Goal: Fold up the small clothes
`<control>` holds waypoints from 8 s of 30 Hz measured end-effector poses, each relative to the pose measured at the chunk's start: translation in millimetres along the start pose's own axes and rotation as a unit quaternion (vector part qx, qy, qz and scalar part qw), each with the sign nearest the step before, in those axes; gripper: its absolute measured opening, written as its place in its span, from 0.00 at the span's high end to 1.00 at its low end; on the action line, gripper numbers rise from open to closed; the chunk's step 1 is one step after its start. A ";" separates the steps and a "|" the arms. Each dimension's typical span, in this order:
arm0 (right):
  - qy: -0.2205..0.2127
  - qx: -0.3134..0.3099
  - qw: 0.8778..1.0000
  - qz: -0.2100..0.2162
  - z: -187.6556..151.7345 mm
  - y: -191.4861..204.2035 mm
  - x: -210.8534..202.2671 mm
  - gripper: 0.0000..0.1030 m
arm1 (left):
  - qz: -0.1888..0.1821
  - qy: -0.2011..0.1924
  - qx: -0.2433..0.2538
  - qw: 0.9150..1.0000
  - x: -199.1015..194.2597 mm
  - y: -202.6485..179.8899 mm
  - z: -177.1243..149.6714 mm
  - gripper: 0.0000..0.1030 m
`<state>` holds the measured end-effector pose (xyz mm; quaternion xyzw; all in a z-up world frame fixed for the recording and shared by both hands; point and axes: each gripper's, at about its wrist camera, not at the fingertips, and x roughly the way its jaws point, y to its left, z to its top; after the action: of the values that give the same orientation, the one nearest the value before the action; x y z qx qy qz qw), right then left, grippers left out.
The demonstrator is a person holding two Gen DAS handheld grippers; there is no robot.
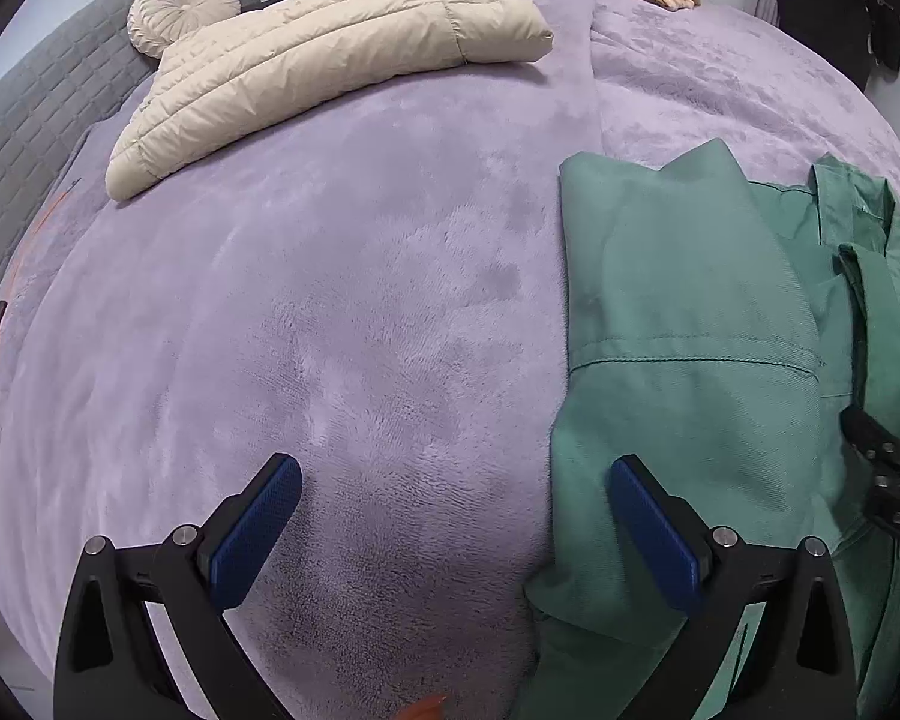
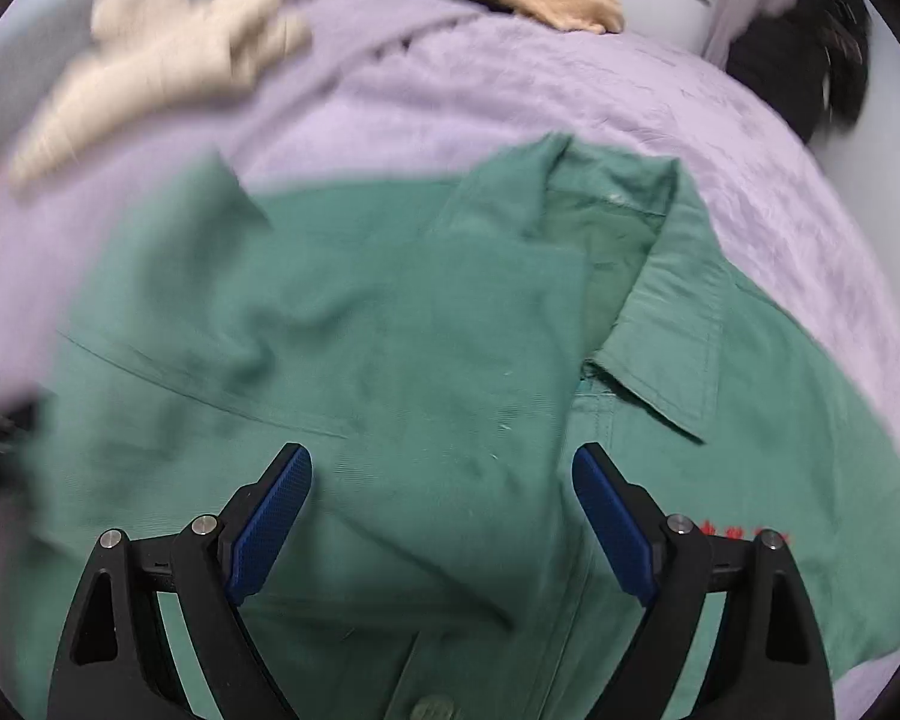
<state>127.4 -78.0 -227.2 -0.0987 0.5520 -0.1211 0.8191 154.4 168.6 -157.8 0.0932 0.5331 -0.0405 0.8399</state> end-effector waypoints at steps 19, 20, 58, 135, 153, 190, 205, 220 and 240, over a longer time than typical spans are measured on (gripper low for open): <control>-0.006 0.511 0.829 0.225 -117.7 -204.7 -16.4 0.29 | -0.005 -0.025 0.027 0.999 -13.9 -14.5 27.1 0.00; -0.008 0.509 0.831 0.223 -116.2 -206.9 -18.2 0.29 | -0.007 -0.029 0.032 0.999 -15.8 -19.0 30.5 0.00; 0.067 0.420 0.890 0.161 -124.1 -231.8 -9.6 0.85 | -0.010 0.038 0.027 0.999 38.8 -22.2 81.7 0.95; -0.173 0.705 0.630 0.278 -297.7 -582.3 -43.0 0.96 | -0.108 0.014 0.273 0.956 -70.0 -482.1 -67.3 0.01; -0.213 0.623 0.674 0.335 -227.3 -552.6 -90.1 0.96 | -0.106 0.006 0.279 0.954 -65.4 -488.0 -38.4 0.00; 0.018 0.103 0.946 0.307 -22.1 -85.8 -36.9 0.63 | -0.260 0.095 -0.034 0.960 -14.1 -145.7 38.6 0.00; -0.005 0.313 0.881 0.354 -31.1 -146.2 -17.8 0.90 | -0.337 0.113 -0.059 0.933 -16.0 -157.3 48.2 0.00; 0.072 0.264 0.907 0.320 -100.6 -146.0 -50.4 0.49 | -0.361 0.167 -0.073 0.915 10.8 -167.1 42.8 0.00; 0.010 0.606 0.742 0.288 -251.2 -303.9 -34.7 0.87 | -0.144 0.101 0.068 0.982 -31.9 -155.2 50.7 0.69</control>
<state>-145.5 -363.5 -200.1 0.5832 0.3723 -0.1893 0.6967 159.8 5.4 -125.6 0.0759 0.6189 -0.1871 0.7591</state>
